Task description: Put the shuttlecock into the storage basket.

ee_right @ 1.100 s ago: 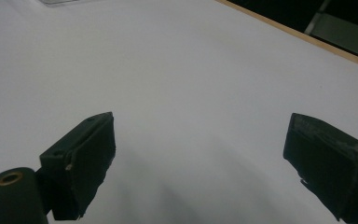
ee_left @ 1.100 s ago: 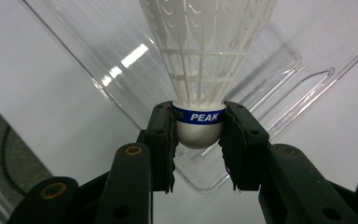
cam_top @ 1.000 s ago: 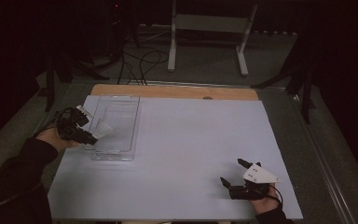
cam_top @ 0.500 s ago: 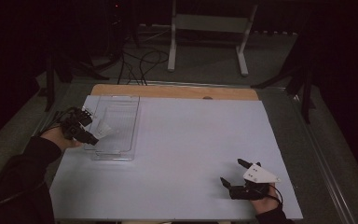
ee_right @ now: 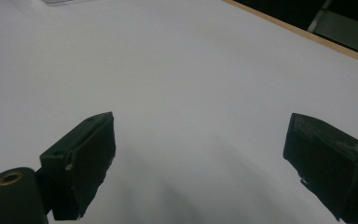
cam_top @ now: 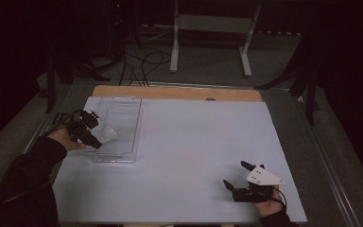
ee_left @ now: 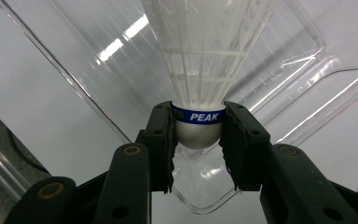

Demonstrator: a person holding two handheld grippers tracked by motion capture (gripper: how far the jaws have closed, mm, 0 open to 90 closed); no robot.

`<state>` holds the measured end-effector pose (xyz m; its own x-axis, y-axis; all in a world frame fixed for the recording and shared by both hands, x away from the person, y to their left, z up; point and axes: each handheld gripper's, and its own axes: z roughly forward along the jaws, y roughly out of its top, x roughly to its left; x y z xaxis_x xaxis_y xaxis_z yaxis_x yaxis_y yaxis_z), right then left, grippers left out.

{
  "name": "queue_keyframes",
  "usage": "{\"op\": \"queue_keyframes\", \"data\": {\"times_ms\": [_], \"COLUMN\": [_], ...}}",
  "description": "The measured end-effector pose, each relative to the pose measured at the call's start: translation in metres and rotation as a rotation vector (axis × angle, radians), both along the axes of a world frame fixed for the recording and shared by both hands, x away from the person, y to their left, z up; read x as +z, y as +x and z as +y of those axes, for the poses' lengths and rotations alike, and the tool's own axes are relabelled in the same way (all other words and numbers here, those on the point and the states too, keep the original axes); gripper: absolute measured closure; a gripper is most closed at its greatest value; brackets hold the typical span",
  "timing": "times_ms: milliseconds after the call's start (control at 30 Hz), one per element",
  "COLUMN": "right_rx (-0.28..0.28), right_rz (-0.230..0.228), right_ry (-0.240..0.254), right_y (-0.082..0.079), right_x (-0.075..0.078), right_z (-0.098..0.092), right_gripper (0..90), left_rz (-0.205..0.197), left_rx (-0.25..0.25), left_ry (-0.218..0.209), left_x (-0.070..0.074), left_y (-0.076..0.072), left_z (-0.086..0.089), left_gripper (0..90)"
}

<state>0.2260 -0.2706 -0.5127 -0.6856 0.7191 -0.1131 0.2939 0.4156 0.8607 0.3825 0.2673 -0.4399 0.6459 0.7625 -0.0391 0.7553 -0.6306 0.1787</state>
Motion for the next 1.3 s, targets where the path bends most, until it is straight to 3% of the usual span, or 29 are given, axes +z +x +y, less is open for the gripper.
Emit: {"op": "queue_keyframes", "data": {"times_ms": [200, 367, 700, 767, 833, 933, 1067, 1133, 1300], "right_rx": [-0.002, -0.002, 0.000, -0.001, 0.000, 0.001, -0.001, -0.001, -0.001], "right_rz": [-0.001, 0.002, 0.002, 0.004, 0.003, 0.004, 0.007, 0.007, 0.006], "right_ry": [0.000, 0.000, -0.002, -0.002, -0.003, -0.004, -0.005, -0.005, -0.005], "right_y": [0.000, 0.000, 0.000, 0.000, 0.000, 0.000, 0.000, 0.000, 0.000], "right_x": [0.000, 0.000, 0.000, 0.000, 0.000, 0.000, 0.000, 0.000, 0.000], "right_z": [0.000, 0.000, 0.000, 0.000, 0.000, 0.000, 0.000, 0.000, 0.000], "right_gripper": [9.1, 9.1, 9.1, 9.1, 9.1, 9.1, 9.1, 9.1, 9.1], "left_rz": [-0.027, -0.036, -0.046, -0.041, -0.045, -0.034, -0.053, -0.073, -0.079], "left_rx": [0.039, 0.043, 0.072, 0.083, 0.054, 0.055, 0.040, 0.022, 0.011], "left_ry": [-0.027, -0.036, 0.004, -0.014, -0.013, -0.018, -0.038, -0.026, -0.036], "left_x": [0.008, 0.012, 0.014, 0.015, 0.016, 0.015, 0.015, 0.016, 0.016], "left_y": [0.003, 0.001, -0.001, -0.002, -0.003, -0.004, -0.007, -0.008, -0.010], "left_z": [0.000, -0.002, -0.005, -0.004, -0.004, -0.003, -0.005, -0.007, -0.010], "left_gripper": [47.1, 38.4, 18.2, 14.7, 3.0, 0.5, 0.1, 0.0, 0.0]}}
